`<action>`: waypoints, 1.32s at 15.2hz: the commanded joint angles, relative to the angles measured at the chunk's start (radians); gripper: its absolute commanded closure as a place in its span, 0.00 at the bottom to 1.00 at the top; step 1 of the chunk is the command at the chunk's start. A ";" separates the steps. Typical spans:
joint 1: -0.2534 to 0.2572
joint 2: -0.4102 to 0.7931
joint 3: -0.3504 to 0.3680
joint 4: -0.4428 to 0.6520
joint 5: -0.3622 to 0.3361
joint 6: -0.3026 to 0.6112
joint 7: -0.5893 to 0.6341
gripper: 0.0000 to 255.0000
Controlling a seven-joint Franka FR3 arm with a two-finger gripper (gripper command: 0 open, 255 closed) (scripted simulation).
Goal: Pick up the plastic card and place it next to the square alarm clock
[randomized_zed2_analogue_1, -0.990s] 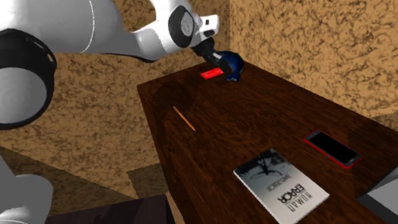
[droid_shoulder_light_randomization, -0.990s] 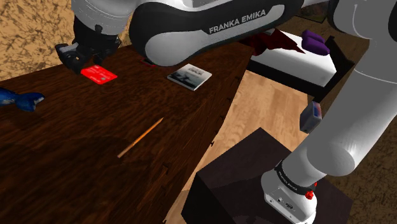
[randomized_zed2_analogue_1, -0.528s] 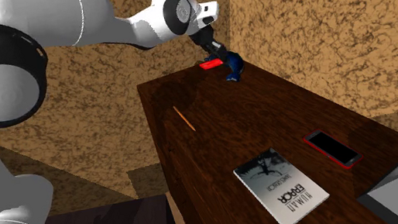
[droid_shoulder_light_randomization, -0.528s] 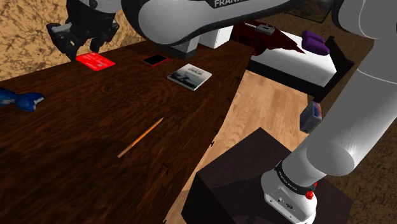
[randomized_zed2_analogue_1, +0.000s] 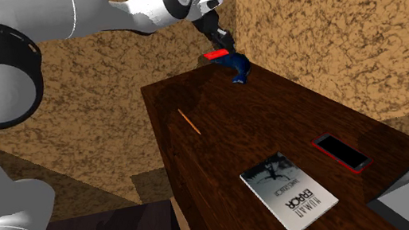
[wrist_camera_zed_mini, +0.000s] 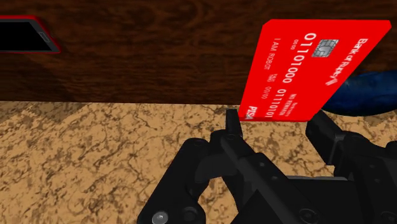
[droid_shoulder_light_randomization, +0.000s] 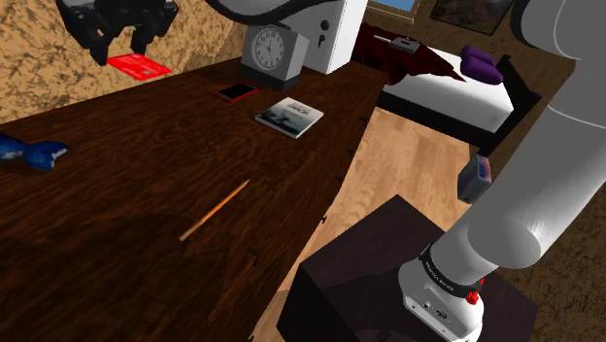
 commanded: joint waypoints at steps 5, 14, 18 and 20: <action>0.009 0.008 0.007 0.085 0.012 -0.078 -0.025 1.00; -0.133 -0.142 -0.036 -0.028 0.238 -0.020 -0.255 1.00; -0.185 -0.214 -0.097 -0.097 0.367 0.014 -0.408 1.00; -0.204 -0.240 -0.130 -0.123 0.422 0.024 -0.481 1.00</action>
